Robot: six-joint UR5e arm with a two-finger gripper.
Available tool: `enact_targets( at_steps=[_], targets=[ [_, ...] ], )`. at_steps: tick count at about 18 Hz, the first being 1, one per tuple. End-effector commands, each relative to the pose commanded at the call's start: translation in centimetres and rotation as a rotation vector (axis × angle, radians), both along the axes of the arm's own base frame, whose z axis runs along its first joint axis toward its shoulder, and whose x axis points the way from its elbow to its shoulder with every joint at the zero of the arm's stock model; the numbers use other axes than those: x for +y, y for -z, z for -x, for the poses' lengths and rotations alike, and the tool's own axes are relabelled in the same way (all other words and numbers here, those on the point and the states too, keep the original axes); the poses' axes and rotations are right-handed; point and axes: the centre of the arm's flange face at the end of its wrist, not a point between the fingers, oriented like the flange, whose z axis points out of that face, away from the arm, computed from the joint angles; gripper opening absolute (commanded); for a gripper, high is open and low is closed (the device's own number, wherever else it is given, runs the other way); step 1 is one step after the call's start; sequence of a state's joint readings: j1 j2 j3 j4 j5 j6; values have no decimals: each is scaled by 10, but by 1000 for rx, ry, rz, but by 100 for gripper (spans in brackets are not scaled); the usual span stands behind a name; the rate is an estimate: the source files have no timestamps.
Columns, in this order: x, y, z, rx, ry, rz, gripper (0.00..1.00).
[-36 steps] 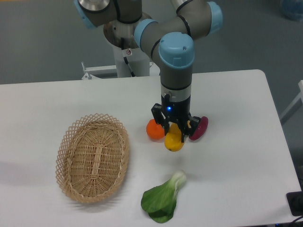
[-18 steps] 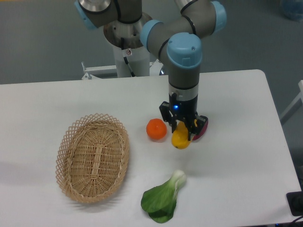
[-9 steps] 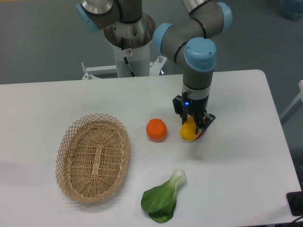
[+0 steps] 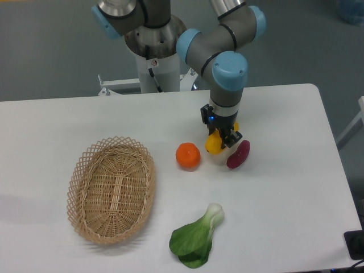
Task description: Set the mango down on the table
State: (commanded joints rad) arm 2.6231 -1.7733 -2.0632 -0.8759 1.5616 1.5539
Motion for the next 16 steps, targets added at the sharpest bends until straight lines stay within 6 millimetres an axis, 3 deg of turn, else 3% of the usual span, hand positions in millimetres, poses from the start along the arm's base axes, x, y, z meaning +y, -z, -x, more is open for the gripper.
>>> enact_targets(
  at_steps=[4,6,9,12,16],
  targets=[
    [2,-1,-1,3,-6,-4,56],
    [3,-3,2,6,-3,-7,80],
    [3,-4,2,9,-11,-9,100],
    [2,-6,5,12,-15,-12,100],
    [14,-47,22,79,-36,-58,100]
  ],
)
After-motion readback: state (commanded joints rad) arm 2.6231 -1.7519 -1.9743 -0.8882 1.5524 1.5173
